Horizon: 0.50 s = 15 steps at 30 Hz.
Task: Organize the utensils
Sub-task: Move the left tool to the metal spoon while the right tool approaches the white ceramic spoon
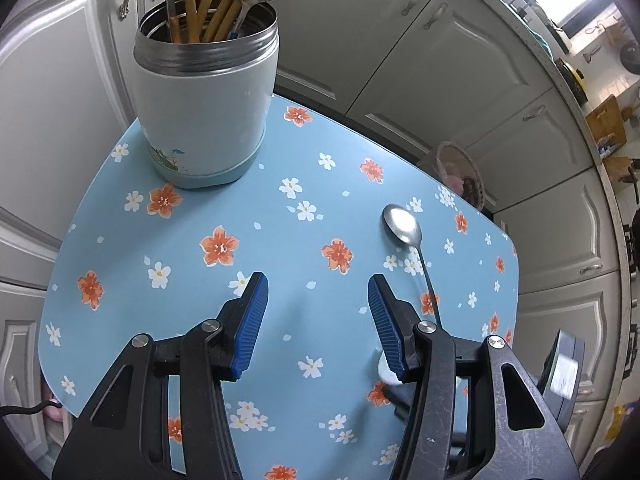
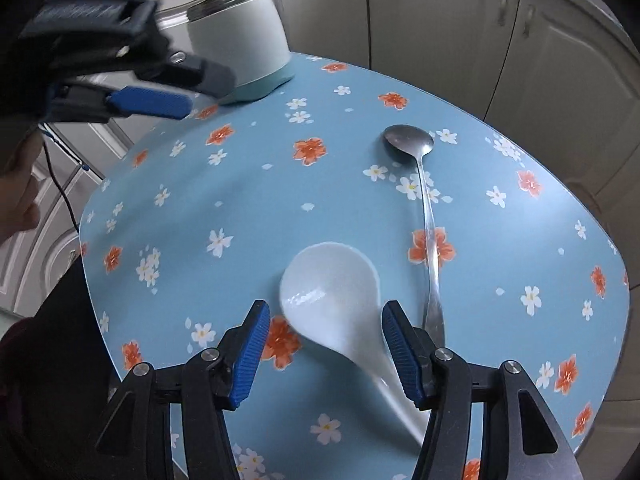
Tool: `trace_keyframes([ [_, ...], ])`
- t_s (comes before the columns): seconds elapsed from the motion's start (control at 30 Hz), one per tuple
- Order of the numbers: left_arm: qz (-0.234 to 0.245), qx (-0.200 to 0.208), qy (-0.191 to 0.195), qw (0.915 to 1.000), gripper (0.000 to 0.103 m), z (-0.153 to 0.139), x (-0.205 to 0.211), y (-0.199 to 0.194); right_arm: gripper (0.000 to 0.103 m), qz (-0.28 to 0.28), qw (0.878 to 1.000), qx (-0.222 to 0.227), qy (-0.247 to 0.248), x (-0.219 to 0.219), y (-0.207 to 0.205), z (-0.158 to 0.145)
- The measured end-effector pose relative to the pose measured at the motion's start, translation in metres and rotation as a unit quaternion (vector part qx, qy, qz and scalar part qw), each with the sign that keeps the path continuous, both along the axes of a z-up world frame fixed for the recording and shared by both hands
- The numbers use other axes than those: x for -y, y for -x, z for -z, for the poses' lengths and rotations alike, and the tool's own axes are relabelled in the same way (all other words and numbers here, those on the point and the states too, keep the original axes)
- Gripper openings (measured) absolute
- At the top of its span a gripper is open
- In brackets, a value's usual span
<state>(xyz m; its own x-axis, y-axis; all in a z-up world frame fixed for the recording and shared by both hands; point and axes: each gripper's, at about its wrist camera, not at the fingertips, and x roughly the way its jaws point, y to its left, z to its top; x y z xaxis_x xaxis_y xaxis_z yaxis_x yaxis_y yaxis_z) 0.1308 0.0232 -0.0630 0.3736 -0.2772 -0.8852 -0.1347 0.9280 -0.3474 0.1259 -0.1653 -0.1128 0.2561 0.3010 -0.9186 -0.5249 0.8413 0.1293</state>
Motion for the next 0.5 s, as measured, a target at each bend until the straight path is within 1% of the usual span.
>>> trace_keyframes([
  [0.07, 0.001, 0.000, 0.001, 1.0000, 0.052, 0.000, 0.001, 0.000, 0.056, -0.002, 1.000, 0.000, -0.006, 0.001, 0.002, 0.000],
  [0.17, 0.004, -0.001, 0.002, 1.0000, 0.052, 0.000, 0.002, 0.001, 0.064, -0.017, 1.000, 0.003, -0.011, 0.000, 0.003, -0.001],
  [0.3, 0.003, 0.000, 0.003, 1.0000, 0.052, -0.001, 0.002, 0.002, 0.066, -0.043, 0.999, 0.007, 0.005, -0.004, 0.000, -0.003],
  [0.43, 0.001, -0.003, 0.002, 1.0000, 0.052, 0.001, 0.003, 0.001, 0.066, -0.062, 0.998, -0.001, 0.023, -0.011, -0.003, 0.005],
  [0.5, 0.001, -0.005, 0.001, 1.0000, 0.052, 0.003, 0.004, 0.000, 0.066, -0.068, 0.997, 0.002, 0.040, -0.016, -0.002, 0.010],
])
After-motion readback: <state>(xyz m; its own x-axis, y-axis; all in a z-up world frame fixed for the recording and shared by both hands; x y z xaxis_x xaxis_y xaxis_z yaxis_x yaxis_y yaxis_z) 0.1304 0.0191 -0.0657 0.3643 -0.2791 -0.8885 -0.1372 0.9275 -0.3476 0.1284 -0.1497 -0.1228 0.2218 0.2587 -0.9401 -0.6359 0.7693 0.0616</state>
